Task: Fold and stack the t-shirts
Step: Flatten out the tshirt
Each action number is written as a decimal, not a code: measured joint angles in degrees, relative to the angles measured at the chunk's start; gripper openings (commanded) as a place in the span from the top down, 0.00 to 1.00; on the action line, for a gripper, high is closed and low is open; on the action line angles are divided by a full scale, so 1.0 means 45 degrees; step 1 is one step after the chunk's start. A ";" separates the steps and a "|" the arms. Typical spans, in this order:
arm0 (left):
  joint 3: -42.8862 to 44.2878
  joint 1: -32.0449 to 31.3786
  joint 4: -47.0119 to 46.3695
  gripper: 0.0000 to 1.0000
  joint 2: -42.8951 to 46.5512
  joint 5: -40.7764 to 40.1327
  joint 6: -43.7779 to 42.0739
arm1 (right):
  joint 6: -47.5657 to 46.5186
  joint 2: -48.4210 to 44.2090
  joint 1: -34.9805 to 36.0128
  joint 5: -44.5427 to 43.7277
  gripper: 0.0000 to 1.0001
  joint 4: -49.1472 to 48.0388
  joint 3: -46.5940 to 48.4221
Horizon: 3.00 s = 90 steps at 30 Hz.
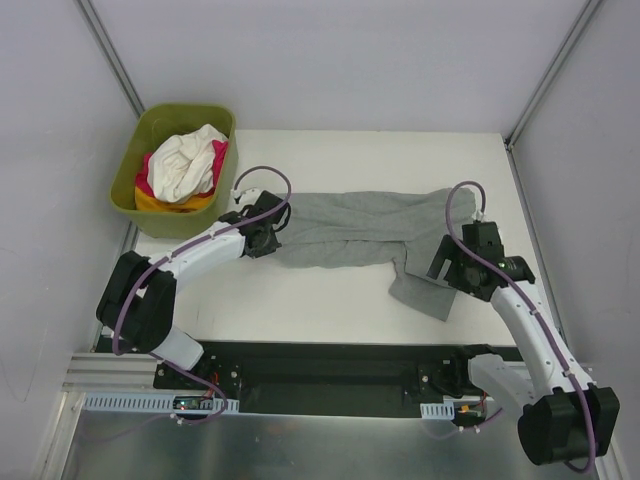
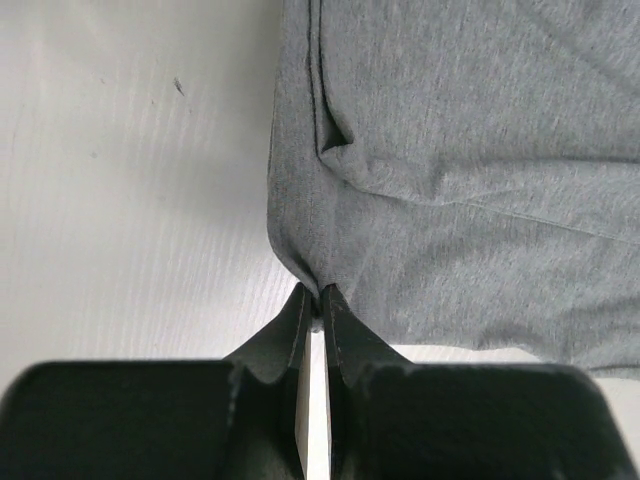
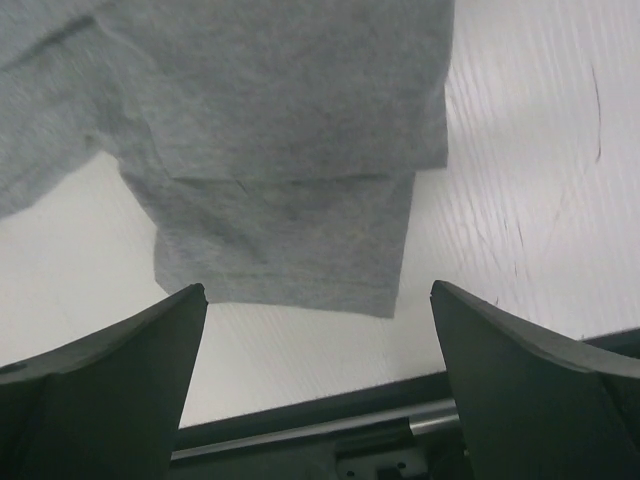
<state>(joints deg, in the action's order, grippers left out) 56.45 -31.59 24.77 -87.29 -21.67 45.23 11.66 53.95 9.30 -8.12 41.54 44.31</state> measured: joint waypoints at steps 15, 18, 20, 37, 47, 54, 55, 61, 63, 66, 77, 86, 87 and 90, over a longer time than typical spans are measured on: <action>-0.0257 -0.0160 0.0019 1.00 0.0583 -0.0228 -0.0325 | 0.2161 0.0840 0.0029 -0.0010 0.24 0.0835 -0.1647; -0.0306 -0.0165 0.0005 1.00 0.0714 -0.0291 -0.0325 | 0.2424 0.0860 0.0029 0.0170 0.33 0.0797 -0.2035; -0.0335 -0.0160 0.0005 1.00 0.0748 -0.0311 -0.0325 | 0.2613 0.0942 0.0029 0.0253 0.39 0.0685 -0.2317; -0.0578 -0.0165 0.0000 1.00 0.0937 -0.0311 -0.0306 | 0.2618 0.3521 0.0029 0.0568 0.88 -0.0889 -0.2356; -0.0636 -0.0165 0.0005 1.00 0.1326 -0.0345 -0.0321 | 0.1423 0.2769 0.0039 0.0651 0.99 -0.3045 -0.2307; -0.0636 -0.0165 0.0005 1.00 0.2239 -0.0607 -0.0568 | 0.0330 -0.0874 0.0039 -0.0262 0.99 -0.4158 -0.1467; -0.0631 -0.0165 0.0005 1.00 0.2448 -0.0665 -0.0612 | 0.0223 -0.1209 0.0039 -0.0481 0.99 -0.4357 -0.1253; -0.0044 -0.0282 0.0185 1.00 0.3366 -0.0889 -0.1151 | -0.0379 -0.2215 0.0039 -0.1603 0.99 -0.5319 0.0126; 0.0364 -0.0325 0.0160 1.00 0.3657 -0.0971 -0.1389 | -0.0709 -0.2171 0.0039 -0.1914 0.99 -0.5537 0.0816; 0.0840 -0.0330 -0.0117 1.00 0.4318 -0.1020 -0.1787 | -0.1268 -0.2152 0.0039 -0.2331 0.99 -0.5901 0.1880; 0.1967 -0.0330 -0.2749 1.00 0.8369 -0.0287 -0.3672 | -0.3580 -0.2501 0.0000 -0.2900 0.99 -0.6421 0.7082; 0.4099 -0.0369 -0.3881 1.00 1.0088 0.2093 -0.4809 | -0.4813 -0.3410 -0.0010 -0.1438 0.99 -0.5673 1.1846; 0.4386 -0.0398 -0.3905 1.00 1.0200 0.2336 -0.4886 | -0.4901 -0.3303 -0.0015 -0.1190 0.99 -0.5328 1.2735; 0.5071 -0.0413 -0.4070 1.00 1.0443 0.2939 -0.5022 | -0.5153 -0.3094 -0.0015 -0.0466 0.99 -0.5017 1.4800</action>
<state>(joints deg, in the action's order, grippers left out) 79.26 -33.45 6.46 -40.29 -8.45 22.63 -11.53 40.03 9.23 -10.22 18.96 110.91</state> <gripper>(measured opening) 0.020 0.022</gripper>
